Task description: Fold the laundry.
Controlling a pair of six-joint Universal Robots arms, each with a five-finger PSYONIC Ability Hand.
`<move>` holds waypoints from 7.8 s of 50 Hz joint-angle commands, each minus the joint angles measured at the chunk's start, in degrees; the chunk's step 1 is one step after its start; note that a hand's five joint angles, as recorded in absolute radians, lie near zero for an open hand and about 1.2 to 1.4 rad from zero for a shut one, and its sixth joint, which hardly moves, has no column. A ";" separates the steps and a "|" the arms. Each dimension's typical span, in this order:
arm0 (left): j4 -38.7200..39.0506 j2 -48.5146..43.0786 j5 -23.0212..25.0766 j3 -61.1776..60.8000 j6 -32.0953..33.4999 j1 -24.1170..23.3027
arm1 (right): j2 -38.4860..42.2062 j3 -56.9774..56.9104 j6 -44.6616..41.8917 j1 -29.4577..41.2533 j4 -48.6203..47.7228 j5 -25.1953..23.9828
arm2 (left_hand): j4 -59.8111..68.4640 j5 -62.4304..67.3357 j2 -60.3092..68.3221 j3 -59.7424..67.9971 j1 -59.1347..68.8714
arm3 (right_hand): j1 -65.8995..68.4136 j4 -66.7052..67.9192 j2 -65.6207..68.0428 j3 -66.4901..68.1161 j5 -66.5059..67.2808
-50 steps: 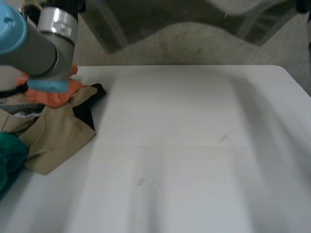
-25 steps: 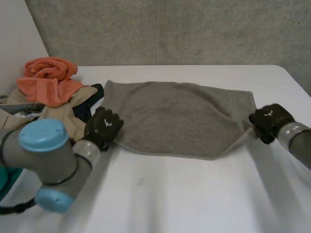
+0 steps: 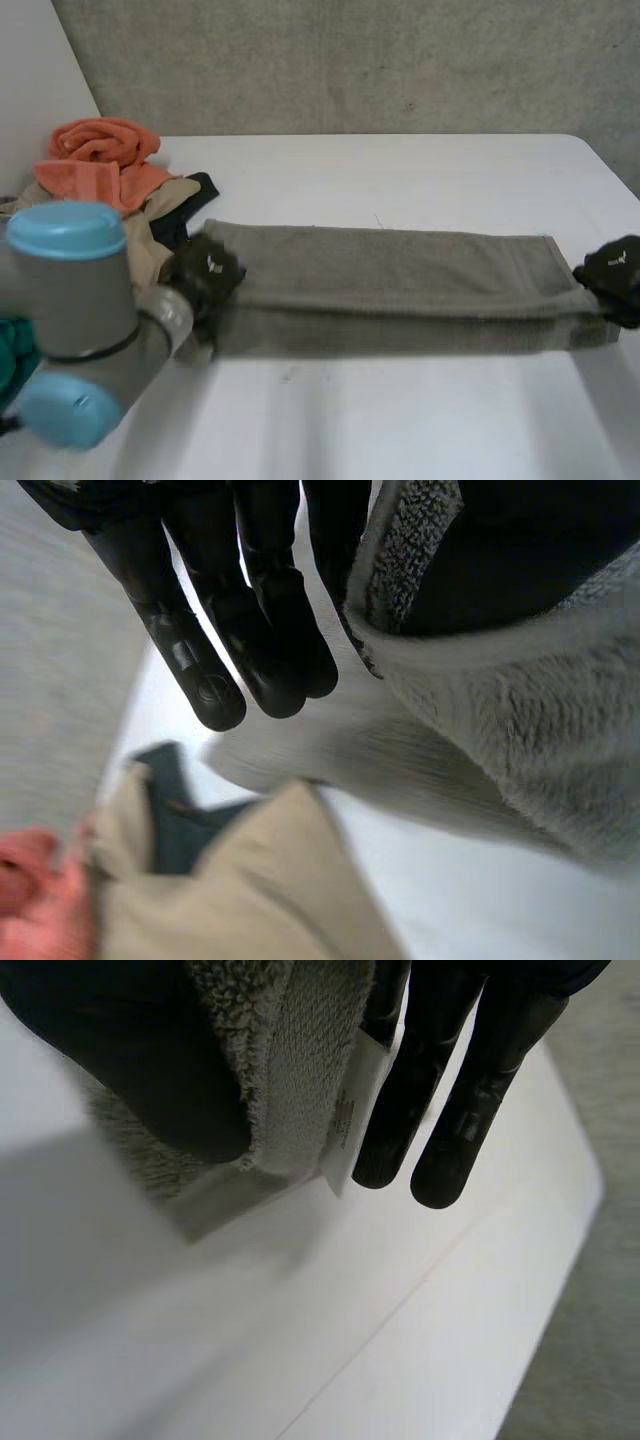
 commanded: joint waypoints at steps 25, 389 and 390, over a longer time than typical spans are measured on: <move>33.79 -9.71 4.22 39.92 -5.69 2.10 | 6.09 -26.14 26.45 12.79 -45.63 14.04 | 11.03 14.01 11.40 11.59 14.13 | 23.13 11.91 12.58 12.21 12.74; 8.03 -5.49 -16.15 11.34 -42.69 -17.14 | 11.53 -20.94 56.51 33.71 -4.94 -2.65 | -55.39 -52.41 -55.02 -54.84 -52.29 | -46.87 -58.09 -57.42 -57.79 -57.26; 7.77 -5.67 -17.30 11.34 -43.31 -17.58 | 12.32 -21.91 56.51 33.71 -3.80 -3.36 | -55.06 -52.08 -54.69 -54.50 -51.95 | -46.87 -58.09 -57.42 -57.79 -57.26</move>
